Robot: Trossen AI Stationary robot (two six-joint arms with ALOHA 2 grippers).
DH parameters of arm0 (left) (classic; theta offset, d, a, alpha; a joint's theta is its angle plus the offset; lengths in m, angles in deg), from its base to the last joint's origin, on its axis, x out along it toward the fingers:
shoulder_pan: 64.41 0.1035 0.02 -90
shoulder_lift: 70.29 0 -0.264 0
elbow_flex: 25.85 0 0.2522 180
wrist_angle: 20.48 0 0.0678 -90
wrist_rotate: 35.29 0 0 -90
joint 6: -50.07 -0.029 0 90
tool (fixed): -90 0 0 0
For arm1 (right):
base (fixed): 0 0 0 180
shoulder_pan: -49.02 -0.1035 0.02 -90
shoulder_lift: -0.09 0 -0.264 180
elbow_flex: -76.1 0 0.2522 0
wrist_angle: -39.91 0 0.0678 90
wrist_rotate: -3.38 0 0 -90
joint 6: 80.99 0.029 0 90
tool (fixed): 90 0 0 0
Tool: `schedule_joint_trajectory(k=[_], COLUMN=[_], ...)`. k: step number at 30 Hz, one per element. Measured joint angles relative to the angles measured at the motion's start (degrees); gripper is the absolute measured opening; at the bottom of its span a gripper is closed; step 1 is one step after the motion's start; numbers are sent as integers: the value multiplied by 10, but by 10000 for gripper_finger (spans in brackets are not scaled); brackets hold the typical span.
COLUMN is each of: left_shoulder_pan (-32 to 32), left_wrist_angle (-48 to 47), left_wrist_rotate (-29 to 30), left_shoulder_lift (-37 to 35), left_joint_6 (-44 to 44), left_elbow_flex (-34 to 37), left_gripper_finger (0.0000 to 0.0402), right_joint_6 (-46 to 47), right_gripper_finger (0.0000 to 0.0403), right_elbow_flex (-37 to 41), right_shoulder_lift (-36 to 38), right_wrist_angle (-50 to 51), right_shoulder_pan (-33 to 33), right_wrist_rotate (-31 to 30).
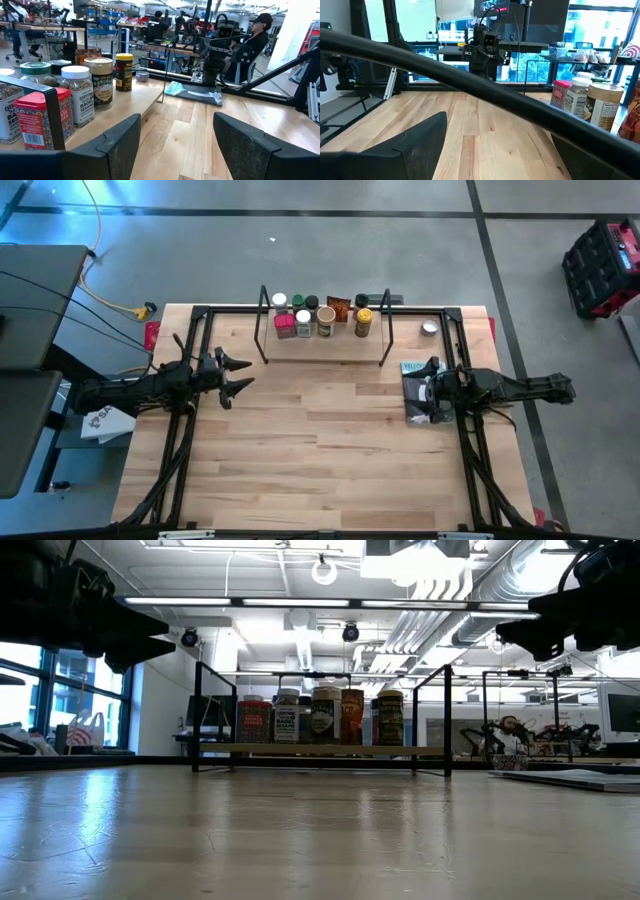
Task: Shelf spices
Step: Return to Home Position
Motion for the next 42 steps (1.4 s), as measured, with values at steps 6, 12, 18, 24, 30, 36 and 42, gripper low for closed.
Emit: schedule_joint_trajectory(k=[6, 12, 18, 24, 30, 36, 42], left_shoulder_pan=[0, -15, -38, -38, -38, -38, -38], left_wrist_angle=[0, -1, 21, 5, 0, 0, 0], left_wrist_rotate=[0, 1, -1, 0, 2, 2, 2], left_shoulder_lift=[0, -20, -29, -29, -29, -29, -29], left_joint_6=[0, 0, 0, 0, 0, 0, 0], left_elbow_flex=[0, 0, -1, 0, 0, 0, 0], left_gripper_finger=[245, 245, 245, 245, 246, 245, 245], right_joint_6=[-1, -1, -1, -1, -1, -1, -1], right_gripper_finger=[342, 342, 342, 342, 342, 342, 342], right_elbow_flex=[0, 0, 0, 0, 0, 0, 0], right_shoulder_lift=[0, 0, 0, -4, -4, -4, -4], right_wrist_angle=[0, 0, 0, 1, 1, 1, 1], right_shoulder_pan=[0, 0, 0, 0, 0, 0, 0], right_wrist_rotate=[0, 0, 0, 1, 1, 2, 3])
